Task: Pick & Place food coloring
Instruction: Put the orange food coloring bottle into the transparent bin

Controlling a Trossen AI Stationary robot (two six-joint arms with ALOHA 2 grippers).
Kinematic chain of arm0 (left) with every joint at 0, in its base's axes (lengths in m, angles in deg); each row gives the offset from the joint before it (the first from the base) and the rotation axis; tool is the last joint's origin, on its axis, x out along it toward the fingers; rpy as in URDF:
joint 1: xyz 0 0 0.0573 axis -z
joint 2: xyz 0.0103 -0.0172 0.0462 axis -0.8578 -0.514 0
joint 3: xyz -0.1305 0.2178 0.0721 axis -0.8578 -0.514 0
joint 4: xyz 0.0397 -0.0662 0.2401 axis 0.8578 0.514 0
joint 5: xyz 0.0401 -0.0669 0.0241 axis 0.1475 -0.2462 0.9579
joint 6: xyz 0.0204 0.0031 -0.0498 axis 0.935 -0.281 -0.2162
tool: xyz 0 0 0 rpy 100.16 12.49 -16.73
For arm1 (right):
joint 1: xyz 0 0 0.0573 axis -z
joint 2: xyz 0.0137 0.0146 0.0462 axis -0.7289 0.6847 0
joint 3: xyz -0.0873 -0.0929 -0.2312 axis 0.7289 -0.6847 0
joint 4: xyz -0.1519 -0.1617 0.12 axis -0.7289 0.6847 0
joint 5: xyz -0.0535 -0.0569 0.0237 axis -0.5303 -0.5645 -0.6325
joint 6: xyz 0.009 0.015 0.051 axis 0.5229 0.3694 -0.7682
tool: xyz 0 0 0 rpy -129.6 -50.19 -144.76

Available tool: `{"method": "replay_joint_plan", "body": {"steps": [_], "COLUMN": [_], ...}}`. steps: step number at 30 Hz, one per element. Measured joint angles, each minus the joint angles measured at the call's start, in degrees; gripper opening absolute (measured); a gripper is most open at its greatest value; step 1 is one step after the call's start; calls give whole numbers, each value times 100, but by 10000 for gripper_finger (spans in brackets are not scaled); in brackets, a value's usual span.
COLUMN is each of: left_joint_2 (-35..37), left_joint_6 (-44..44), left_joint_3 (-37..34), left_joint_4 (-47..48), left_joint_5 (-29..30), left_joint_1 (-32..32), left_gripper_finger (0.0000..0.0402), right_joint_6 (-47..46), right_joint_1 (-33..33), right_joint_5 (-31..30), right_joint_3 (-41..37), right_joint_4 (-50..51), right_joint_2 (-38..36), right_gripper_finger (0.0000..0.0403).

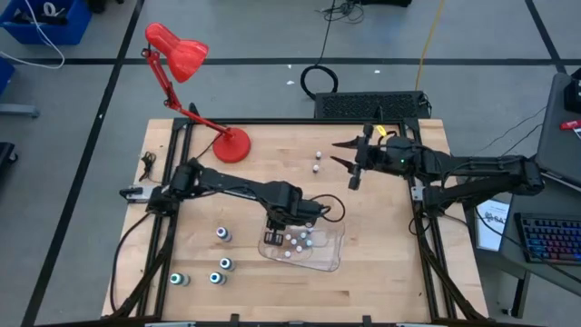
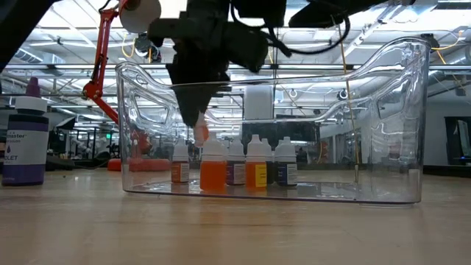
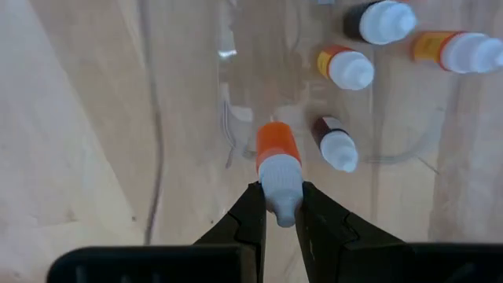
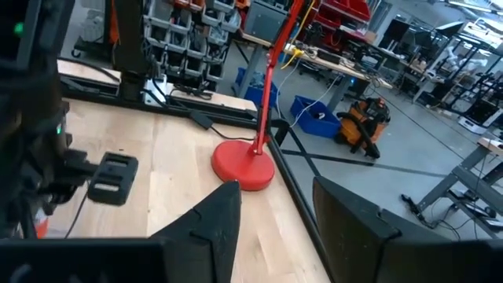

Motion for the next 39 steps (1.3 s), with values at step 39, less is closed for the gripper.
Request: {"method": "replay_joint_plan", "body": {"steps": [39], "left_joint_2": [-495], "left_joint_6": [-7], "left_joint_3": [-2], "left_joint_4": [-173], "left_joint_5": [-218], "left_joint_1": [11], "left_gripper_finger": [53], "right_joint_6": [-66], "right_joint_1": [-4], "right_joint_5": [4], "right_joint_3": [0], "right_joint_4": [155], "right_joint_2": [17], "right_gripper_finger": [141]}}
